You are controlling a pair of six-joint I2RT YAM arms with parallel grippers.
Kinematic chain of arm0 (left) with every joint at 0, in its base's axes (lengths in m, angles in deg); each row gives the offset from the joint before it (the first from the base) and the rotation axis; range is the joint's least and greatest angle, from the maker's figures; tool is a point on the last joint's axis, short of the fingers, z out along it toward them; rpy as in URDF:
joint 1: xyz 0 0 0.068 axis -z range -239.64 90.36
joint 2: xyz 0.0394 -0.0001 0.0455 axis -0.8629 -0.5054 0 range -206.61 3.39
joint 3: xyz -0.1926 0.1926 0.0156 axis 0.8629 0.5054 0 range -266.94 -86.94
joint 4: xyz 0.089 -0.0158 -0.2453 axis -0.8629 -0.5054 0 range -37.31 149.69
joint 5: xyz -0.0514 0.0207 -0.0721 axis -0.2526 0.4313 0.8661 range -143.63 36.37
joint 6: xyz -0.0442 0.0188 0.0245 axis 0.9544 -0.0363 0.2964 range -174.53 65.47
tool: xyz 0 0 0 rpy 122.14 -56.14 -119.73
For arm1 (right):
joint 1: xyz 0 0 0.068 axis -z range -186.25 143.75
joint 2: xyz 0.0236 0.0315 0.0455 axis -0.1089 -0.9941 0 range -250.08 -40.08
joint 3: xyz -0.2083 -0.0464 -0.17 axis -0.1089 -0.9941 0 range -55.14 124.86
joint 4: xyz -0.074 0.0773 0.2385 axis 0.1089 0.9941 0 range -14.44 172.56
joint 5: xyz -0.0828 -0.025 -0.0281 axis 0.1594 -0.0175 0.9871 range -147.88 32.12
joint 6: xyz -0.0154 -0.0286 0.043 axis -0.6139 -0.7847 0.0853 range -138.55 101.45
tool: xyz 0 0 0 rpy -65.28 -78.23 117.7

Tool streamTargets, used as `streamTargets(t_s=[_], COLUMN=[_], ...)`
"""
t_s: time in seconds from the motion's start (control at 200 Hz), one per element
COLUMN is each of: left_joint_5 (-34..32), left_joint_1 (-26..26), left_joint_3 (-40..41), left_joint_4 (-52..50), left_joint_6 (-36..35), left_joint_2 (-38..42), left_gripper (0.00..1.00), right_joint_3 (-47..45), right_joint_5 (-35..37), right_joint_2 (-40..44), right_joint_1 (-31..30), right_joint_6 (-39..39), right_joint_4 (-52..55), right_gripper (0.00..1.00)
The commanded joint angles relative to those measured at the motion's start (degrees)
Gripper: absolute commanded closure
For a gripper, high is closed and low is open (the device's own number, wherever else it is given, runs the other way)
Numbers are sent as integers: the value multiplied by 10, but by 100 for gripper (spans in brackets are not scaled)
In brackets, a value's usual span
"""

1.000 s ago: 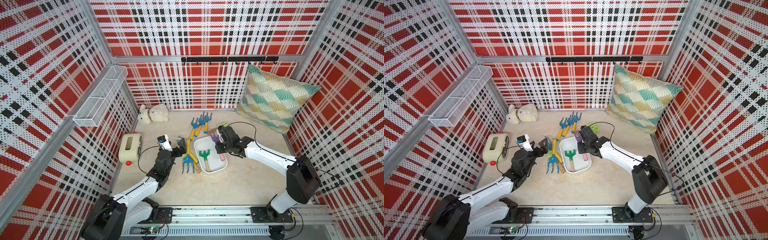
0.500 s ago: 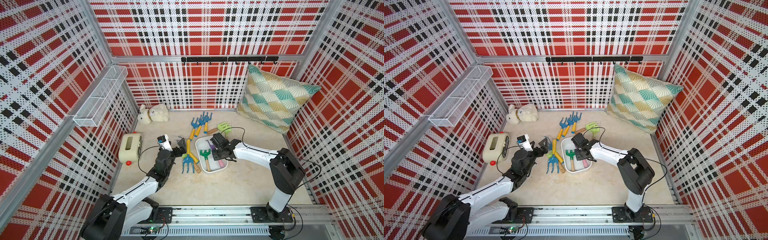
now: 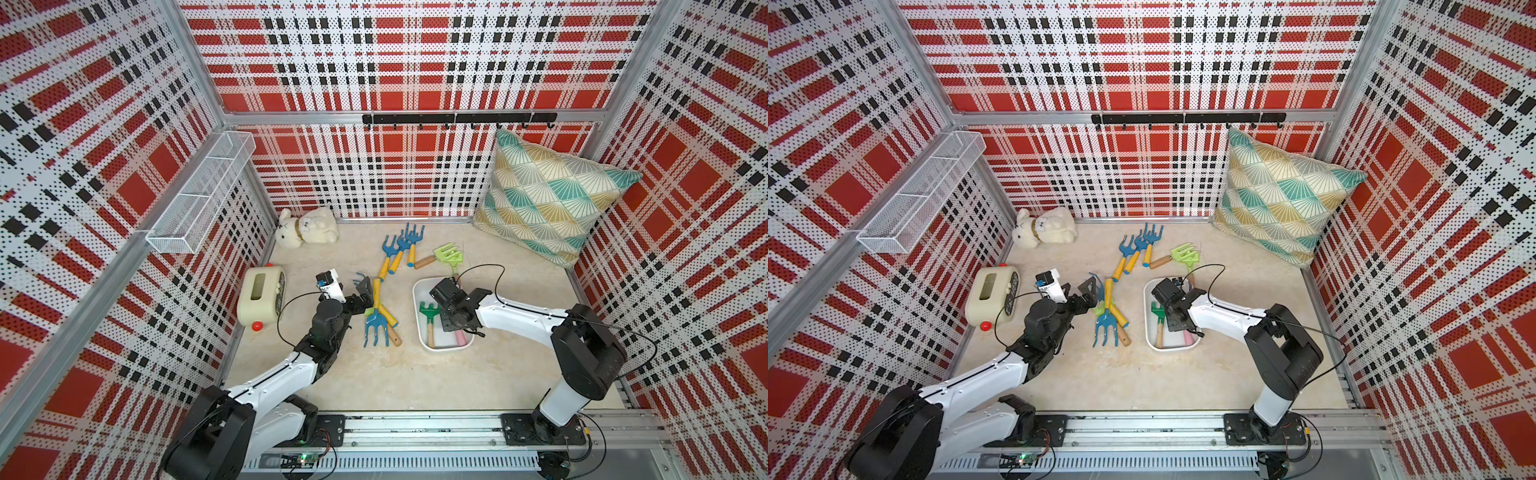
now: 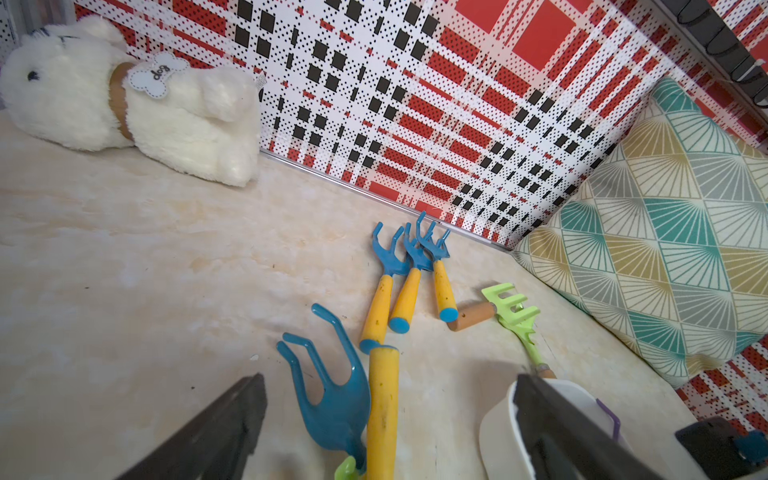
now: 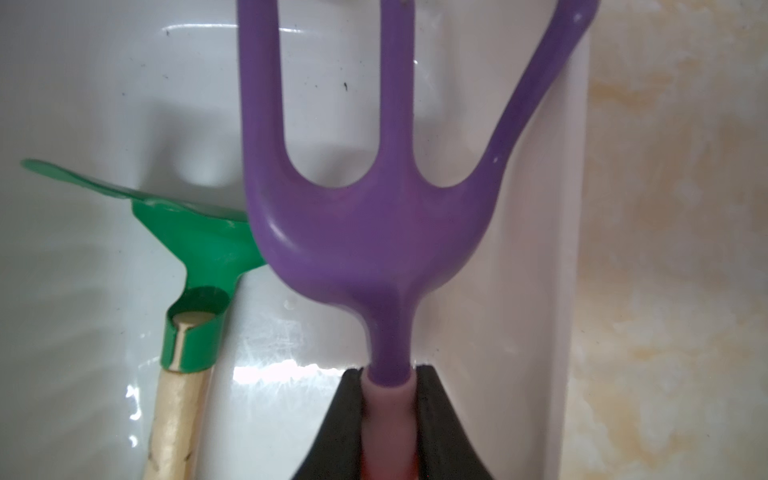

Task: Put the rake into the storage box
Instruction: Place the rake in the storage box.

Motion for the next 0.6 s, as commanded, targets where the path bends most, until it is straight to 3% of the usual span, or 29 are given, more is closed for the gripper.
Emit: streamTargets(t_s=[0.0,0.21,0.366,0.596], left_joint_5=[-8,-17,-13,78], left_joint_1=[6,2,-23,-111], left_joint_3=[-11,-18,-23,-18], left_joint_4=[-2,-2,-6,-9], left_joint_6=[-8,1,25,89], left_joint_2=[-9,-30,-59,-96], left_gripper=[0,0,0,1], right_joint_3=[-4,6,5,44], right_joint_5=[13,-28,-99,-200], right_joint_2=[32,88,123,87], right_joint_1=[-2,-9,-22,-30], right_joint_6=[10,-4,-17,-14], right_joint_4=[26,1,-64,-150], right_gripper=[56,34,21,24])
